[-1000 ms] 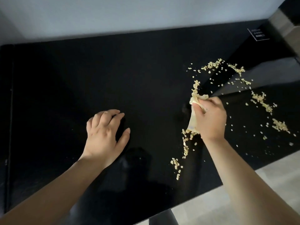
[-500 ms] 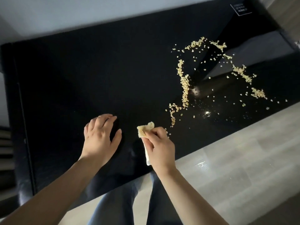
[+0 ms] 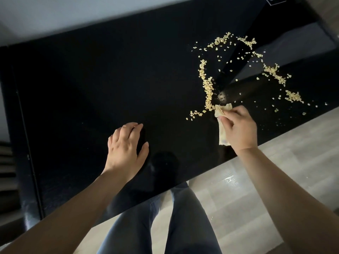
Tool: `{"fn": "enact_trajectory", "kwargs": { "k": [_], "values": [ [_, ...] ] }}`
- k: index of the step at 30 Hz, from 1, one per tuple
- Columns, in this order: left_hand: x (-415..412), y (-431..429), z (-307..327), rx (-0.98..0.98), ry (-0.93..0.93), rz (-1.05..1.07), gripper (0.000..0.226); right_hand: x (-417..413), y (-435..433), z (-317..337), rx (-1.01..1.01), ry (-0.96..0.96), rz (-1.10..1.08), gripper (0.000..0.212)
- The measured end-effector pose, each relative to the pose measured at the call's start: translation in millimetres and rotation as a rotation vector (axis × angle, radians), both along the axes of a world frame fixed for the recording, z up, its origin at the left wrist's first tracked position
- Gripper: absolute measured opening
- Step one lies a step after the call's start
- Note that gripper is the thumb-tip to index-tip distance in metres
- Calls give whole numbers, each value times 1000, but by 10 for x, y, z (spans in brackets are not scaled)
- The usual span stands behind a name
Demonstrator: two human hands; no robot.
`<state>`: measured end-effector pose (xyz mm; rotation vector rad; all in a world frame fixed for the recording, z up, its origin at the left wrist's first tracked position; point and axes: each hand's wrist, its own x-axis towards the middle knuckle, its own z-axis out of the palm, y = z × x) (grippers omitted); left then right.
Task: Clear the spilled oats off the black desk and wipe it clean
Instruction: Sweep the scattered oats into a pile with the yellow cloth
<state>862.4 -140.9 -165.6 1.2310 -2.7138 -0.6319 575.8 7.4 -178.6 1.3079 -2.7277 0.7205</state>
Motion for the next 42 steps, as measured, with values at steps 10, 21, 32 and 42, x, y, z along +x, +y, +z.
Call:
{"fn": "enact_trajectory", "kwargs": {
  "k": [10, 21, 32, 42],
  "values": [
    [159, 17, -34, 44, -18, 27, 52, 1467, -176, 33, -145, -144, 250, 23],
    [89, 8, -44, 38, -64, 14, 50, 761, 310, -131, -108, 12, 94, 23],
    [-17, -14, -81, 18, -62, -34, 48, 700, 4, 152, -237, -55, 62, 20],
    [5, -114, -44, 6, -71, -33, 57, 931, -708, -105, -142, -48, 190, 23]
  ]
}}
